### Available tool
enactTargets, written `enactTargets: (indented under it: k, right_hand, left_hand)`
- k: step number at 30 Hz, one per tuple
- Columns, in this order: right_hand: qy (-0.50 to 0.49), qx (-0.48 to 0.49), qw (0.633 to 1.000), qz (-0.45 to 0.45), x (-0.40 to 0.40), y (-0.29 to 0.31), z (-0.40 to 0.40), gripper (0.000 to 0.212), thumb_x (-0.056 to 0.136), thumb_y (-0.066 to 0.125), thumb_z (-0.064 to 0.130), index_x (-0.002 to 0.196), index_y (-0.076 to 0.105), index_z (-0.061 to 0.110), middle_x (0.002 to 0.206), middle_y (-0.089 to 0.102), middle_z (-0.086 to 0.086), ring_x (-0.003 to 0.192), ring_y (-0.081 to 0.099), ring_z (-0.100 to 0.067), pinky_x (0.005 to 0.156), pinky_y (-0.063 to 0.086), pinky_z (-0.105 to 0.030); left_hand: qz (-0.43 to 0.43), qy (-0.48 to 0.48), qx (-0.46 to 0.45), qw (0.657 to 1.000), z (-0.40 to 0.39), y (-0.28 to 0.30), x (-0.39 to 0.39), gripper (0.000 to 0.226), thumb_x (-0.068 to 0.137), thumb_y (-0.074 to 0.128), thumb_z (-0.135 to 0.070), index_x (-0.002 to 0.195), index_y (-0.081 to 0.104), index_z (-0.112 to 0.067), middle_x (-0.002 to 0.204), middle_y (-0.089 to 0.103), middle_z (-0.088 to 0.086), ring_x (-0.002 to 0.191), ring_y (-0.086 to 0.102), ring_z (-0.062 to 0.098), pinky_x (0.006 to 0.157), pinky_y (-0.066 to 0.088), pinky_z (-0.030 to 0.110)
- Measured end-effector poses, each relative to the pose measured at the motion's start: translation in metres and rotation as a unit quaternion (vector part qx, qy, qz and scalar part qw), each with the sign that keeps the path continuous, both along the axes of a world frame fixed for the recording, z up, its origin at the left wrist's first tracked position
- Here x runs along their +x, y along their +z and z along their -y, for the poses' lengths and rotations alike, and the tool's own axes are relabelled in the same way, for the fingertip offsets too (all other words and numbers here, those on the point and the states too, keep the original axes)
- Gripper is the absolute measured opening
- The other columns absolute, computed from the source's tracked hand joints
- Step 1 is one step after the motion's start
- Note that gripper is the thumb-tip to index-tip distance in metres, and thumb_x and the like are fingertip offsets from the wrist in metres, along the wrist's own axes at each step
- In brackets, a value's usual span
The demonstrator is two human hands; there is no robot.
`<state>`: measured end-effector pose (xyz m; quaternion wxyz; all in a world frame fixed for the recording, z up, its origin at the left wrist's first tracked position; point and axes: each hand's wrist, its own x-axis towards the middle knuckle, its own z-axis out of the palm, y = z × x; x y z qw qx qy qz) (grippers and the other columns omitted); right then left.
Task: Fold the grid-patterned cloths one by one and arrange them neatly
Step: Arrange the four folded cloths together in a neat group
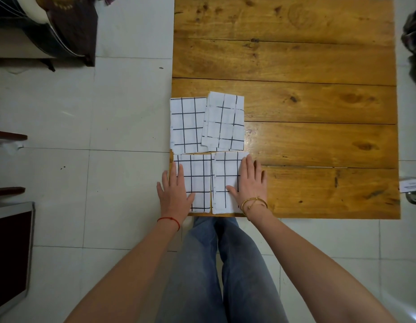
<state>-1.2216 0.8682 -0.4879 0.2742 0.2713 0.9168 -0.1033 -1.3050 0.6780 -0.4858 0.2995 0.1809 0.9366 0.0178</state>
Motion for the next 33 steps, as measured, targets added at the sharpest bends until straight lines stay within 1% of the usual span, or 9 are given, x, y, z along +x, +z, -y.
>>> enactTargets:
  k: [6, 11, 17, 22, 26, 28, 30, 33]
  right_hand:
    - [-0.003, 0.002, 1.0, -0.016, 0.006, 0.001, -0.001, 0.1, 0.086, 0.048, 0.061, 0.149, -0.008, 0.007, 0.159, -0.008, -0.009, 0.146, -0.002, -0.031, 0.117, 0.012, -0.051]
    - [-0.005, 0.003, 1.0, -0.021, 0.019, 0.003, 0.002, 0.103, 0.082, 0.05, 0.064, 0.15, 0.0, 0.005, 0.159, 0.001, -0.013, 0.146, 0.006, -0.033, 0.116, 0.015, -0.052]
    - [-0.003, -0.008, 1.0, -0.003, 0.018, -0.001, 0.013, 0.104, 0.084, 0.049, 0.062, 0.149, -0.009, 0.006, 0.159, -0.006, -0.013, 0.146, 0.001, -0.033, 0.117, 0.011, -0.052]
    - [-0.003, 0.005, 1.0, 0.004, 0.013, -0.001, 0.017, 0.102, 0.085, 0.048, 0.062, 0.149, -0.01, 0.006, 0.158, -0.008, -0.015, 0.146, -0.002, -0.034, 0.117, 0.01, -0.053]
    - [-0.018, 0.009, 0.999, -0.04, 0.011, 0.003, 0.009, 0.101, 0.083, 0.052, 0.061, 0.15, 0.0, 0.006, 0.159, 0.002, -0.014, 0.146, 0.004, -0.033, 0.117, 0.013, -0.052]
    - [-0.034, 0.005, 0.998, -0.055, 0.003, 0.005, 0.001, 0.098, 0.085, 0.051, 0.058, 0.15, -0.001, 0.007, 0.159, 0.002, -0.011, 0.146, 0.003, -0.031, 0.118, 0.012, -0.05]
    - [-0.04, 0.013, 0.997, -0.06, -0.012, 0.006, -0.009, 0.094, 0.087, 0.049, 0.056, 0.15, -0.001, 0.008, 0.16, -0.001, -0.009, 0.146, 0.0, -0.03, 0.118, 0.01, -0.049]
    - [-0.03, 0.022, 0.998, -0.06, -0.033, 0.007, -0.022, 0.091, 0.089, 0.047, 0.055, 0.15, -0.003, 0.008, 0.16, -0.002, -0.008, 0.146, 0.0, -0.03, 0.118, 0.009, -0.049]
  left_hand:
    - [-0.012, 0.018, 0.011, 1.0, 0.004, 0.004, 0.002, 0.09, 0.089, 0.061, -0.042, 0.154, 0.005, -0.015, 0.162, 0.003, 0.006, 0.146, 0.011, 0.033, 0.116, 0.02, 0.054]
    - [-0.005, 0.023, 0.007, 1.0, 0.009, 0.006, 0.011, 0.092, 0.087, 0.062, -0.044, 0.154, 0.004, -0.017, 0.161, 0.006, 0.007, 0.145, 0.013, 0.034, 0.115, 0.022, 0.053]
    - [0.002, 0.033, 0.001, 0.999, 0.006, 0.005, 0.021, 0.094, 0.086, 0.063, -0.044, 0.154, 0.004, -0.017, 0.161, 0.007, 0.008, 0.145, 0.013, 0.034, 0.115, 0.023, 0.052]
    - [0.001, 0.042, 0.012, 0.999, 0.007, 0.003, 0.02, 0.094, 0.084, 0.065, -0.042, 0.154, 0.008, -0.015, 0.16, 0.012, 0.009, 0.144, 0.017, 0.034, 0.113, 0.026, 0.053]
    - [-0.013, 0.047, 0.035, 0.998, 0.008, 0.003, 0.011, 0.09, 0.084, 0.064, -0.038, 0.153, 0.012, -0.013, 0.16, 0.014, 0.01, 0.142, 0.021, 0.035, 0.112, 0.027, 0.055]
    - [-0.028, 0.043, 0.045, 0.998, 0.006, 0.004, 0.002, 0.088, 0.084, 0.064, -0.036, 0.153, 0.014, -0.011, 0.159, 0.016, 0.011, 0.141, 0.024, 0.036, 0.11, 0.029, 0.055]
    - [-0.034, 0.042, 0.053, 0.997, 0.001, 0.004, -0.009, 0.087, 0.085, 0.062, -0.034, 0.153, 0.013, -0.013, 0.16, 0.014, 0.009, 0.141, 0.022, 0.036, 0.111, 0.028, 0.055]
    - [-0.036, 0.034, 0.05, 0.998, -0.008, 0.004, -0.028, 0.086, 0.088, 0.059, -0.036, 0.154, 0.007, -0.017, 0.162, 0.005, 0.004, 0.144, 0.014, 0.034, 0.114, 0.022, 0.054]
